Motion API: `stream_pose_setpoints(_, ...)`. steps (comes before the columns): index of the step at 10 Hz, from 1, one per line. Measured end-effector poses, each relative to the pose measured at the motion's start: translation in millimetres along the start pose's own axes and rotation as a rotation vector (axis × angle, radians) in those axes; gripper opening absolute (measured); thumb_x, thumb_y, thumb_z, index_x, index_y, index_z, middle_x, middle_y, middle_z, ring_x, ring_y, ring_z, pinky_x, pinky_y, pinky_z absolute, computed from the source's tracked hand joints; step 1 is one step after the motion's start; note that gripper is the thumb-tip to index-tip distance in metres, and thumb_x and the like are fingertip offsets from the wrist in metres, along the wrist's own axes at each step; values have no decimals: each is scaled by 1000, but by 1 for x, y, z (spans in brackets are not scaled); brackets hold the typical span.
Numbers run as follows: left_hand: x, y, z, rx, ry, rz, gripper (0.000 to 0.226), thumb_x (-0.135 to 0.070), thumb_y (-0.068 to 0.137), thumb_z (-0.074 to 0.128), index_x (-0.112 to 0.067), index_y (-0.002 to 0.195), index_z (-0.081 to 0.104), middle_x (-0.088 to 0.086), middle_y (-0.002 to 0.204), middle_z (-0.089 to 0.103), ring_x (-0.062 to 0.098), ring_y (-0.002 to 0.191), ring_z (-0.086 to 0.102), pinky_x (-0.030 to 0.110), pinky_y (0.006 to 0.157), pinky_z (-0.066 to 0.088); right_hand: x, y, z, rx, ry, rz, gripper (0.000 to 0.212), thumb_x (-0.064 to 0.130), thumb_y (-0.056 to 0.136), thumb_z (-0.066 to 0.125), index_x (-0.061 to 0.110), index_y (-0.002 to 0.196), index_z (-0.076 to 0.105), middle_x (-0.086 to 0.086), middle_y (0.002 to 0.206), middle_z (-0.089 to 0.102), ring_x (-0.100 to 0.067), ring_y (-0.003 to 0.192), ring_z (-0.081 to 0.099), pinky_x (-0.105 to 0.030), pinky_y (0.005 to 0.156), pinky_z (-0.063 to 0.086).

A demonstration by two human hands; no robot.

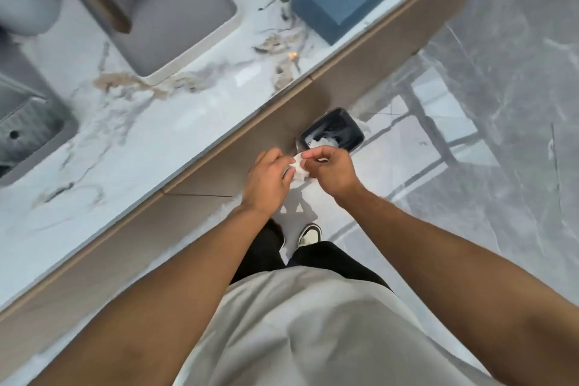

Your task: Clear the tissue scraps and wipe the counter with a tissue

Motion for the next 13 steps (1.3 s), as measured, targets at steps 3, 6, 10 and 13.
stream_pose_setpoints(3,-21,115,61,243,-48,111,15,-15,90,62,-12,100,72,5,101,66,27,86,63,42,73,52,-26,73,-53,-180,39,183,14,-3,86,64,1,100,68,-3,75,66,-8,53,63,-23,53,57)
stream_pose_setpoints(6,-1,169,132,454,-14,27,29,-12,94,53,-14,122,62,9,119,64,32,104,61,42,85,51,-86,153,-68,-324,15,316,12,-1,81,71,4,93,69,-6,68,67,-22,58,66,-32,61,61)
stream_pose_setpoints(10,55,195,229,503,125,-202,55,-19,91,57,-13,142,37,15,137,46,33,123,49,42,96,46,-169,259,-78,-301,-87,354,25,-9,80,58,11,91,67,-4,78,66,-22,71,70,-33,67,61)
stream_pose_setpoints(13,55,180,218,504,186,-206,55,-24,92,56,-12,142,37,16,138,45,33,122,49,44,96,46,-162,238,-95,-177,-341,312,16,9,88,56,21,90,67,5,92,65,-18,89,66,-23,72,51)
Point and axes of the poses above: each hand's wrist, its own y-axis towards the middle knuckle, its own z-axis out of the palm, x = y × z, the point moved 3 cm from there along y, towards the middle knuckle
